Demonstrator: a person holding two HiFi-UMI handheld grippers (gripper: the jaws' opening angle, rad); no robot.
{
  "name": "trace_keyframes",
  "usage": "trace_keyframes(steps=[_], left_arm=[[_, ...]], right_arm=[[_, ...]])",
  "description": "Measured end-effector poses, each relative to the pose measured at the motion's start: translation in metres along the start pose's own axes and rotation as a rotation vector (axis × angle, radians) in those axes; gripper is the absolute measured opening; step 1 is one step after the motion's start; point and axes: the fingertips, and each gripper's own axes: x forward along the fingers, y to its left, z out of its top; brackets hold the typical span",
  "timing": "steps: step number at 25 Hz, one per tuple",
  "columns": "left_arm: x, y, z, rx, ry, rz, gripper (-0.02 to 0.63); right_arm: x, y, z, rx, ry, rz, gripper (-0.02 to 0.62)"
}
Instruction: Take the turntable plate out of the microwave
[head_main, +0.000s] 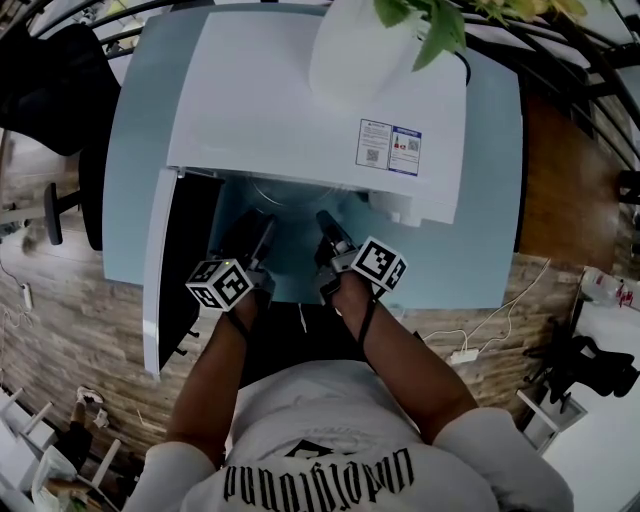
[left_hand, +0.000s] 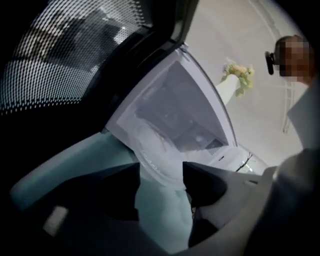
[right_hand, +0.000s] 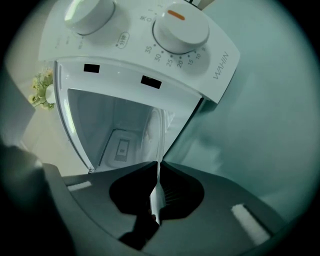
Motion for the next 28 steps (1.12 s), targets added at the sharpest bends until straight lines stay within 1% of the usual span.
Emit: trace_keyframes(steps=[4, 7, 16, 18, 20, 23, 24, 26, 28], left_arm=[[0.009, 0.005, -0.003, -0.185, -0.032, -0.034, 0.322], [0.015, 0.011, 0.001, -0.272, -0.06, -0.044, 0.324], [0.036, 0.022, 0.007, -0.414, -0.094, -0.061, 0.324], [0.041, 0.025, 0.005, -0.446, -0.091, -0.069, 0.324], [0.046, 0.026, 0.002, -0.468, -0.081, -0.087, 0.322], [0.054, 0.025, 0.009, -0.471, -0.107, -0.14, 0.321], [0.055, 0.028, 0.011, -0.465, -0.114, -0.142, 0.312], [0.057, 0.033, 0.012, -0.473, -0.121, -0.138, 0.268], [0.059, 0.033, 0.011, -0.51, -0.129, -0.154, 0.188]], right_arm=[[-0.007, -0.001, 0.002, -0.008, 0.007, -0.002, 0.018], [-0.011, -0.003, 0.003, -0.009, 0.011, -0.003, 0.018], [-0.018, -0.005, 0.002, -0.02, 0.024, -0.006, 0.019], [-0.019, -0.004, 0.002, -0.024, 0.026, -0.006, 0.019], [-0.019, -0.004, 0.002, -0.027, 0.027, -0.006, 0.02], [-0.02, -0.004, 0.001, -0.031, 0.03, -0.005, 0.019], [-0.02, -0.004, 0.001, -0.032, 0.031, -0.005, 0.02], [-0.02, -0.004, 0.001, -0.032, 0.033, -0.006, 0.02], [-0.02, -0.004, 0.001, -0.033, 0.033, -0.007, 0.02]])
